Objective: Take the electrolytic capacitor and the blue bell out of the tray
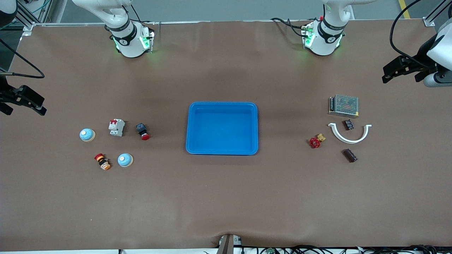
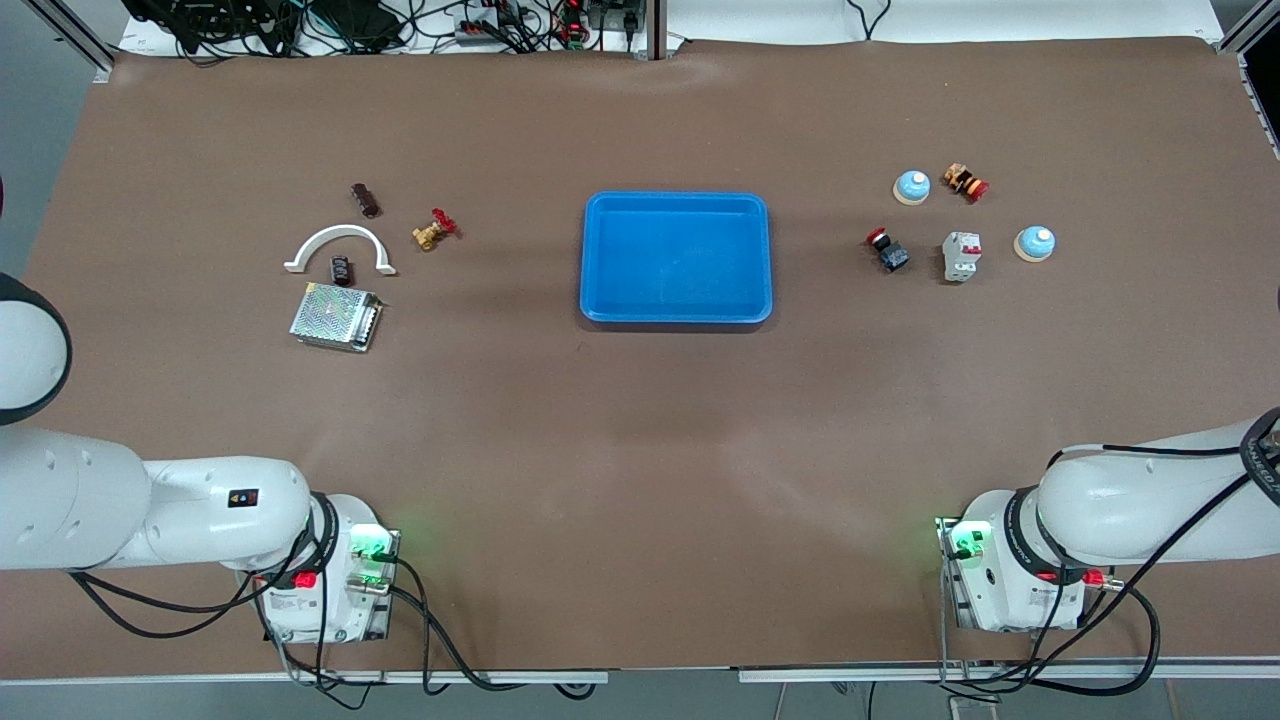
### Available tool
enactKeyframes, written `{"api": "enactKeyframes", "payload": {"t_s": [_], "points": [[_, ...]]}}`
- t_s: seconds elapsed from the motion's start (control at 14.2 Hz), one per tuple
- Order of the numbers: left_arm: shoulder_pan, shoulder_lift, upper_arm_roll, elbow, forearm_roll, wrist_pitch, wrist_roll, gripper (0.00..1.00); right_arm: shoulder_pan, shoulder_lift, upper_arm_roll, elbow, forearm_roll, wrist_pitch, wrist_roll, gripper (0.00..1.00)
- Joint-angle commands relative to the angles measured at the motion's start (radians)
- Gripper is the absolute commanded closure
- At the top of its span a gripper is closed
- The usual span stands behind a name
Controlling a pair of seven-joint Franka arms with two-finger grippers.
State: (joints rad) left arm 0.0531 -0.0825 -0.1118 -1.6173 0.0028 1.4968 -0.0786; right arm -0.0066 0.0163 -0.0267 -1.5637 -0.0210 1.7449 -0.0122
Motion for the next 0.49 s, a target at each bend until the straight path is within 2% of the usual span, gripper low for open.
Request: {"api": "enactKeyframes", "payload": {"t_s": [0.0, 0.42], "points": [[0.001, 0.01, 0.003, 0.03, -0.001, -0.001, 0.016, 0.0, -0.013, 0.013, 0.011, 0.027, 0.006, -0.022, -0.012, 0.0], [-0.004, 0.01, -0.006, 0.033, 0.026, -0.006, 0.016, 0.0, -0.012, 0.013, 0.013, 0.025, 0.006, -0.024, -0.014, 0.0]]}}
